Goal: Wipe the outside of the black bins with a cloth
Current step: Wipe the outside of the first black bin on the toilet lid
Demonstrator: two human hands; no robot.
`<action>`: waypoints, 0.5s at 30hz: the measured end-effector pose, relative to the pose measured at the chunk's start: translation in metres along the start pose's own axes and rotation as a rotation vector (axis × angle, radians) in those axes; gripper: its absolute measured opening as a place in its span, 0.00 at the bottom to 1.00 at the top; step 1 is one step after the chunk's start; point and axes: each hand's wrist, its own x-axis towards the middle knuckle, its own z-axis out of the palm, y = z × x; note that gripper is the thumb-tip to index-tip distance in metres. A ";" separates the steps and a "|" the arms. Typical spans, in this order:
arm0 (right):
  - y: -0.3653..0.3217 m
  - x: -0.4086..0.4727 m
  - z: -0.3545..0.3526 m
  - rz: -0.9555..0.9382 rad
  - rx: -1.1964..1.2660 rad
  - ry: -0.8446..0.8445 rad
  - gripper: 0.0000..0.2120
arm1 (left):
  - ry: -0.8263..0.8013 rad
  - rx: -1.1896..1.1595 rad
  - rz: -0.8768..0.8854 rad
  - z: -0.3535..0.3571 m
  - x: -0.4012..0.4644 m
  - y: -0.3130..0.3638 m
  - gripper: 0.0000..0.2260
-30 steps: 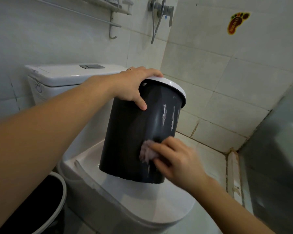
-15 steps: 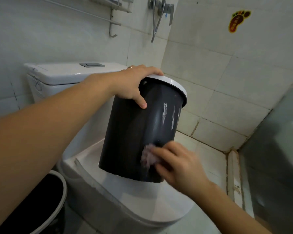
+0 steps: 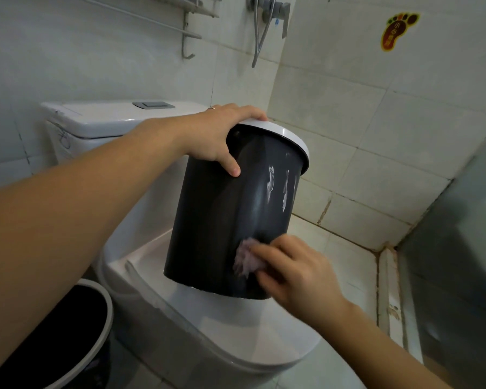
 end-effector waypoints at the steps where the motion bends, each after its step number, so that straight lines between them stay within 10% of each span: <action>1: 0.002 0.005 -0.002 0.064 0.003 0.037 0.13 | 0.002 0.002 -0.001 0.000 0.000 0.000 0.46; 15: 0.009 0.016 -0.007 -0.037 -0.003 0.003 0.14 | 0.005 0.002 0.002 -0.001 -0.001 -0.001 0.47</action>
